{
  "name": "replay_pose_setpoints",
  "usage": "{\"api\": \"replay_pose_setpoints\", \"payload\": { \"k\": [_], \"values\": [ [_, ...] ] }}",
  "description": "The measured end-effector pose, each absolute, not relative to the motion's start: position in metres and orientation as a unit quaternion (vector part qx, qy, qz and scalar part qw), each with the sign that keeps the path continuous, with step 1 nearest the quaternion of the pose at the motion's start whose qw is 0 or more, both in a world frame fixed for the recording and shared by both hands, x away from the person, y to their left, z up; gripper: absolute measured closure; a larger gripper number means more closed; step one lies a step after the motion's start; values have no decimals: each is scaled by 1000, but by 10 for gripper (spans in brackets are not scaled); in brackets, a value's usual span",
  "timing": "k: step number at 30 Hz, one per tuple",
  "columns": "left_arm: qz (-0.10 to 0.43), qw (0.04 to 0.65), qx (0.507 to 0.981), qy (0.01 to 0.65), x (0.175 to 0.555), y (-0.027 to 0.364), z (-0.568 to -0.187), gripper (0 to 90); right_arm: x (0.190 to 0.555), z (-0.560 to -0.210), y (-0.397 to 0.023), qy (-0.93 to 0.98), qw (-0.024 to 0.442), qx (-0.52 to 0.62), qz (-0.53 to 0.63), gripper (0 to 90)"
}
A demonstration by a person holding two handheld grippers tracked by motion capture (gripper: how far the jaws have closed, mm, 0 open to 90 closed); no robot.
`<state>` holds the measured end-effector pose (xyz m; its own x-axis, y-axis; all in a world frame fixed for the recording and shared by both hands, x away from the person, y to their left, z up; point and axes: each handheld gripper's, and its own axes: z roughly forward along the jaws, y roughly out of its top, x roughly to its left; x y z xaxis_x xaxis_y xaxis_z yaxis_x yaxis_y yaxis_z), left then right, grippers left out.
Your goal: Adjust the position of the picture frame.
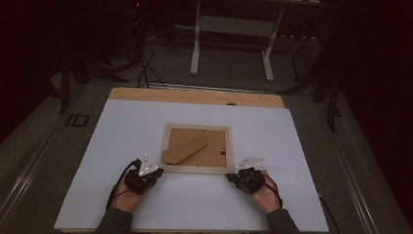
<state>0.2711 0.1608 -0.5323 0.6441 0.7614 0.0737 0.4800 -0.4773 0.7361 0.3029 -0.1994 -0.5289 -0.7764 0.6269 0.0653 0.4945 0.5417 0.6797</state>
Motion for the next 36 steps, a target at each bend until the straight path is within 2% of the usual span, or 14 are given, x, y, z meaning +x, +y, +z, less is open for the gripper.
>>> {"api": "replay_pose_setpoints", "payload": {
  "k": [11,19,27,36],
  "values": [
    [206,350,833,375,273,161,-533,894,306,-530,-201,866,99,335,357,898],
    [194,375,826,373,271,166,-527,877,304,-522,-204,863,106,326,371,895],
    [193,387,818,381,270,173,-522,856,306,-517,-213,854,114,336,381,847],
    [183,410,798,402,271,188,-515,825,310,-515,-224,839,121,360,390,748]
  ]
}}
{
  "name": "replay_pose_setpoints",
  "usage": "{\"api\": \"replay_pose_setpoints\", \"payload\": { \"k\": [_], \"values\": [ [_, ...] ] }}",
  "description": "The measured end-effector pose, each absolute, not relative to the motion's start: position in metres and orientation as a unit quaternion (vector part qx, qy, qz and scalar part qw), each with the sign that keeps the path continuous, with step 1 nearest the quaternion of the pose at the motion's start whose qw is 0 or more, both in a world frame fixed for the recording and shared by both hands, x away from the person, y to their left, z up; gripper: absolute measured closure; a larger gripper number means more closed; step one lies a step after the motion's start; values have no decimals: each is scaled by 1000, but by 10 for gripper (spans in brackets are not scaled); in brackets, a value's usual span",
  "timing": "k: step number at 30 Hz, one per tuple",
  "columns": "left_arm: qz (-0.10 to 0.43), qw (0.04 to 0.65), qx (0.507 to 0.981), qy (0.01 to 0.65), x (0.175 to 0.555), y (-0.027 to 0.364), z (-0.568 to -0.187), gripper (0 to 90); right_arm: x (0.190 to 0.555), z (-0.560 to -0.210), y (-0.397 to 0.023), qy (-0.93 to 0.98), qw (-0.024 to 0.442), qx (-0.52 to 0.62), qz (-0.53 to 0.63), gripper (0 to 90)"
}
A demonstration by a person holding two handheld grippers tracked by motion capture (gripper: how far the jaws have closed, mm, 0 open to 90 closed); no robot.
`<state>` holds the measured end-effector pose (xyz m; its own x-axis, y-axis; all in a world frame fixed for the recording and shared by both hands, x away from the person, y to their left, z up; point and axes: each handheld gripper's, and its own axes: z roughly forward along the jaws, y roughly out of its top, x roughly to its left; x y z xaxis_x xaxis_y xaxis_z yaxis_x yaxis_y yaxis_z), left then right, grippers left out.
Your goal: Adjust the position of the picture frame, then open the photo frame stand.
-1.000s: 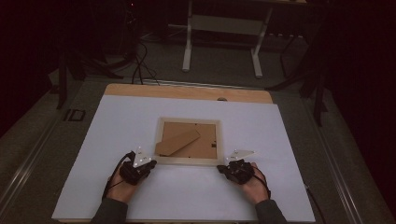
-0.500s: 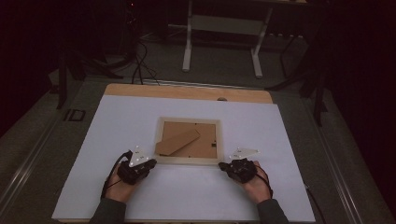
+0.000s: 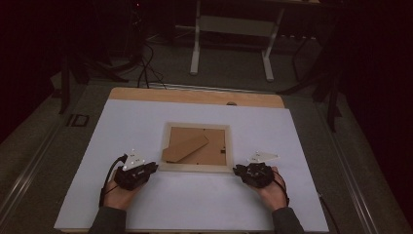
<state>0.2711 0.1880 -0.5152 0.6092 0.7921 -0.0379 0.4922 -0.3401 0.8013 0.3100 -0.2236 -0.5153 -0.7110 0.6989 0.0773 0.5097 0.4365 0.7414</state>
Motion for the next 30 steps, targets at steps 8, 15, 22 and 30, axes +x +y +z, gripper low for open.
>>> {"api": "replay_pose_setpoints", "payload": {
  "k": [8,15,22,30],
  "values": [
    [176,419,789,413,271,191,-511,786,312,-516,-227,833,122,371,391,712],
    [182,422,781,423,270,195,-506,724,313,-516,-230,828,125,379,395,671],
    [178,427,772,436,270,199,-503,634,314,-517,-233,823,124,387,397,643],
    [173,440,774,422,269,196,-488,527,316,-519,-237,818,122,398,397,595]
  ]
}}
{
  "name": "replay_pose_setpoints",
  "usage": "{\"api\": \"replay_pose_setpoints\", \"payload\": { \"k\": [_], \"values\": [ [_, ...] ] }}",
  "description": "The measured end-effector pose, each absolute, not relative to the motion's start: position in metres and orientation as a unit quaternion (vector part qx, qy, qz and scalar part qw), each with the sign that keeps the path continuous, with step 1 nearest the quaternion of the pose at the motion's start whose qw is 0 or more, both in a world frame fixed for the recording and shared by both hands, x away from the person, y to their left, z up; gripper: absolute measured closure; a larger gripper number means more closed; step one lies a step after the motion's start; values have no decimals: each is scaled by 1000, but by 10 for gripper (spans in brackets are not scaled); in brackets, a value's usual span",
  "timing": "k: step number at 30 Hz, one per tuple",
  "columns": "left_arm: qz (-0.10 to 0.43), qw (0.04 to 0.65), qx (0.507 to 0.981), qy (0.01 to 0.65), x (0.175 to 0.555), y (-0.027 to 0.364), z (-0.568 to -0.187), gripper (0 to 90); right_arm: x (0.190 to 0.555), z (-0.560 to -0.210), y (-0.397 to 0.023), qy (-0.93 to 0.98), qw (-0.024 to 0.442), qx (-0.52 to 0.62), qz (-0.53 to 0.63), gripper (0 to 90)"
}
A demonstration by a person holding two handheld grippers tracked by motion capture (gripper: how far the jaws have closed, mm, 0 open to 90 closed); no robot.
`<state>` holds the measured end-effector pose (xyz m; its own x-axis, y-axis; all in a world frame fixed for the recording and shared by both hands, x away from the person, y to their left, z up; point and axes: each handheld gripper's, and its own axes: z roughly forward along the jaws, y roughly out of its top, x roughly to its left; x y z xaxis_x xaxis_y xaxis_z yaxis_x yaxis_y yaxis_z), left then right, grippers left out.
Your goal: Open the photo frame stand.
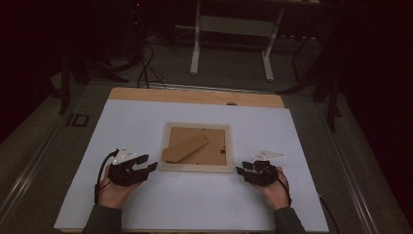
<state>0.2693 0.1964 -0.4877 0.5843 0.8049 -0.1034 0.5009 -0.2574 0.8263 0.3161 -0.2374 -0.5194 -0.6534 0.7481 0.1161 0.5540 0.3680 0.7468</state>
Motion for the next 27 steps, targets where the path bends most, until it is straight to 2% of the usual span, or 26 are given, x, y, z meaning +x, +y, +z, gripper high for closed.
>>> {"api": "replay_pose_setpoints", "payload": {
  "k": [6,12,27],
  "values": [
    [170,448,769,423,272,198,-478,476,317,-520,-241,814,120,405,398,581],
    [177,451,772,411,278,193,-462,472,317,-519,-242,813,119,406,400,576],
    [140,449,779,415,310,183,-457,391,317,-520,-242,812,119,409,400,542]
  ]
}}
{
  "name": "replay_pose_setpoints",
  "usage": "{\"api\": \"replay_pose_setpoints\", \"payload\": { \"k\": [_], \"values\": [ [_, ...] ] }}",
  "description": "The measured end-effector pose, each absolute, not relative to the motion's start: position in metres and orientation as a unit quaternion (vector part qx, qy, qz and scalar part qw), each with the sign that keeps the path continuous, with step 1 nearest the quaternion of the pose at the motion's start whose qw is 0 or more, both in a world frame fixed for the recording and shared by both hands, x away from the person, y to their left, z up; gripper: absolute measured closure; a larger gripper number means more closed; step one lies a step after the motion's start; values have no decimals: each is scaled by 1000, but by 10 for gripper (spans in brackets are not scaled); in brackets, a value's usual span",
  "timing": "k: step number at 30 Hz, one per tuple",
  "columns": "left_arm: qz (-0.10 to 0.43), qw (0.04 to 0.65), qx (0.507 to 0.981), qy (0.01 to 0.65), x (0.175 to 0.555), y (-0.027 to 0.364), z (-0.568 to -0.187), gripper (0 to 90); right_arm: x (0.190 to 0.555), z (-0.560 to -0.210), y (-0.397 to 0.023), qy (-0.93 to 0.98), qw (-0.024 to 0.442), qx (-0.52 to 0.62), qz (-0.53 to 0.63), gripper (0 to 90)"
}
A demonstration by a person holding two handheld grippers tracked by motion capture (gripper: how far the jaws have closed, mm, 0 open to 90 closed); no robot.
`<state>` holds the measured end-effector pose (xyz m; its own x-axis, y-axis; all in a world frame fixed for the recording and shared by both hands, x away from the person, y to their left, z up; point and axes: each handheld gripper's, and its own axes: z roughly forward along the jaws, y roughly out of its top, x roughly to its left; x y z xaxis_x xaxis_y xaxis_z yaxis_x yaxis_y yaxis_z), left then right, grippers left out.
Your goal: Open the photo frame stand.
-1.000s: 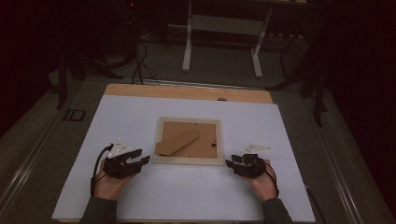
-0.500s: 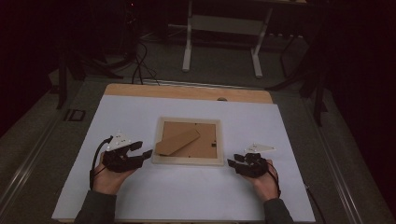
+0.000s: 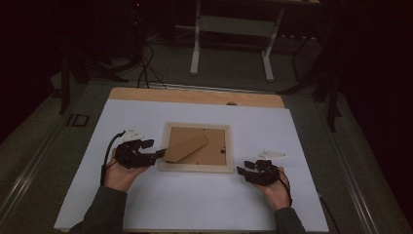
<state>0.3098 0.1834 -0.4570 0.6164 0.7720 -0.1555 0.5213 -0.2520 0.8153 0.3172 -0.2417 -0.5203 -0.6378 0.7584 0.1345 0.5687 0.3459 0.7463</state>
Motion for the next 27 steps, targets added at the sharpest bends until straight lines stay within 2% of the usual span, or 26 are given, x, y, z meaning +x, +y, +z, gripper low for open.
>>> {"api": "replay_pose_setpoints", "payload": {
  "k": [27],
  "values": [
    [90,434,792,419,356,159,-472,375,318,-523,-241,813,113,410,397,538]
  ]
}}
